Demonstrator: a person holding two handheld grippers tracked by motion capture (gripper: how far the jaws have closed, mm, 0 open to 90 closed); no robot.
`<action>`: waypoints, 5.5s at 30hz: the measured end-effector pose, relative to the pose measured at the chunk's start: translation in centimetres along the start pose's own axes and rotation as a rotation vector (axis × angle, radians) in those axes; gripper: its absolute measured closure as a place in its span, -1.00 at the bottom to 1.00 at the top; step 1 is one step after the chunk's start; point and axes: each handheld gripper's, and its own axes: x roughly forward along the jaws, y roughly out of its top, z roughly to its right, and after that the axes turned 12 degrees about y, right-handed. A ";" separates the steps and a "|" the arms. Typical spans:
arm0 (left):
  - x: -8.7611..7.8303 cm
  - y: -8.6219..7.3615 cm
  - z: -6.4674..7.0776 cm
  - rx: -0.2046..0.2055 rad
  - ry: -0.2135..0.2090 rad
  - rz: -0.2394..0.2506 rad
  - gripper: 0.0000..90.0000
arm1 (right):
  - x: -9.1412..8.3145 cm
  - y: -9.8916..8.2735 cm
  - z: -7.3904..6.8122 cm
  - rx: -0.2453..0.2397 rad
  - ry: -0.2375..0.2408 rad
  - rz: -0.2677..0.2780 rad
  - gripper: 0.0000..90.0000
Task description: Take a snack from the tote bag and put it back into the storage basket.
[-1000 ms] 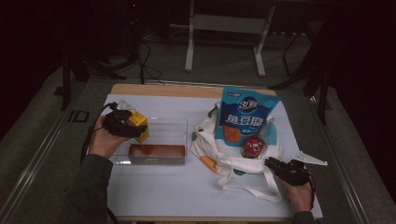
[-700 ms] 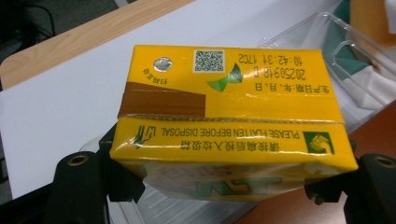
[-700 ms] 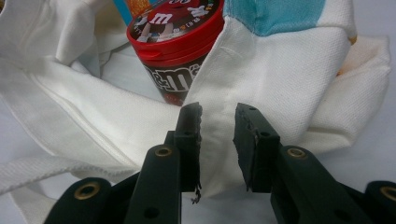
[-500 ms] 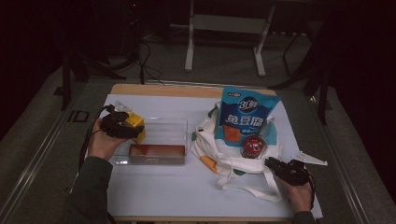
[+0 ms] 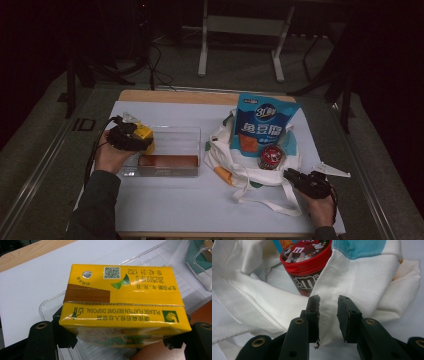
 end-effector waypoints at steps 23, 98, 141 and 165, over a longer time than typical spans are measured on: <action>0.9 -1.5 -0.1 -0.006 0.035 -0.056 -0.37 | 0.0 0.0 0.0 0.001 -0.001 0.002 0.58; -3.4 -3.6 -1.0 -0.050 0.062 0.023 -0.45 | 0.0 0.0 0.0 0.001 0.000 0.002 0.58; -6.5 -0.6 1.9 0.036 -0.009 0.218 -0.08 | 0.0 0.4 -0.3 -0.028 -0.022 -0.016 0.60; -4.4 -0.1 6.0 0.088 -0.160 0.217 0.12 | -0.9 4.6 -1.1 -0.130 -0.045 -0.036 0.70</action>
